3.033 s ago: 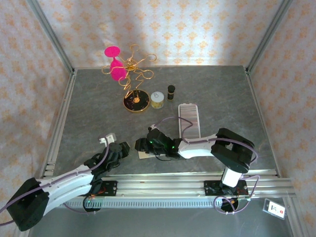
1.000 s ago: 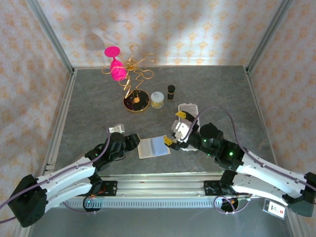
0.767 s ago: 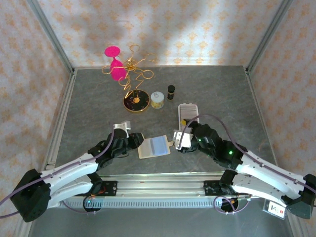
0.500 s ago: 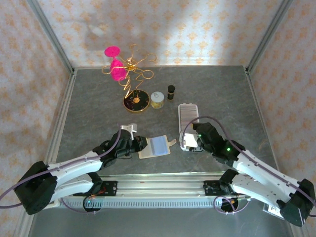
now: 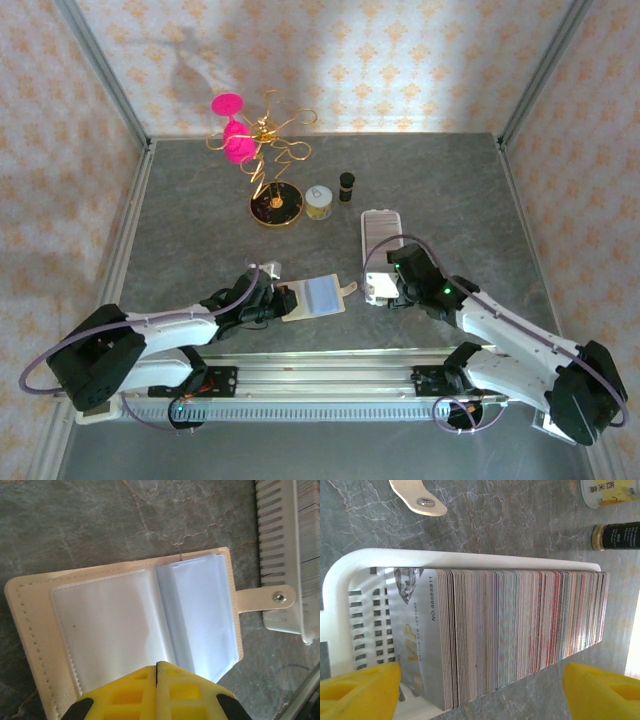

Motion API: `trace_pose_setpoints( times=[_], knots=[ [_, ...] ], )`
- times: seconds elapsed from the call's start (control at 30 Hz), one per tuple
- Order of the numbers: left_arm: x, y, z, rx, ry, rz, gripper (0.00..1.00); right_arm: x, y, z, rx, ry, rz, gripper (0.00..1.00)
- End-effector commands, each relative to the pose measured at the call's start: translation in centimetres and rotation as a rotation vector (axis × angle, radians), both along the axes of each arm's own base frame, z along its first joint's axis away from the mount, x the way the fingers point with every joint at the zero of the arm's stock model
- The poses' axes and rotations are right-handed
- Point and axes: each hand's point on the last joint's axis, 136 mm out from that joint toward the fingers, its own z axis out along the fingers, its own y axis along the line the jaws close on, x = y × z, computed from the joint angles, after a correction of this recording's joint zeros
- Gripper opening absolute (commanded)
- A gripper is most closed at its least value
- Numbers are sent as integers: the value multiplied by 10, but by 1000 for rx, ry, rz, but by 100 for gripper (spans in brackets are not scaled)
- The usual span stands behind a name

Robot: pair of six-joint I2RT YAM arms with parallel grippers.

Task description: Put the credit cards into the card holder

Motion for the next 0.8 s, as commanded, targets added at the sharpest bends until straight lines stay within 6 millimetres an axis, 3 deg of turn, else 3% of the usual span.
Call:
trace_pose_setpoints(
  times=[0.0,0.4,0.53,0.77],
  knots=[
    [5,3,-3,44,-38,2,2,6,8,1,14,-10,30,83],
    [15,20,-22,176,-43,51,0,9,14,-13,-14,32,49,81],
    [17,18,-17,181,-55,43,0,11,15,-13,-22,39,51,72],
    [16,11,1,125,-86,19,6,12,12,-17,-48,39,56,71]
  ],
)
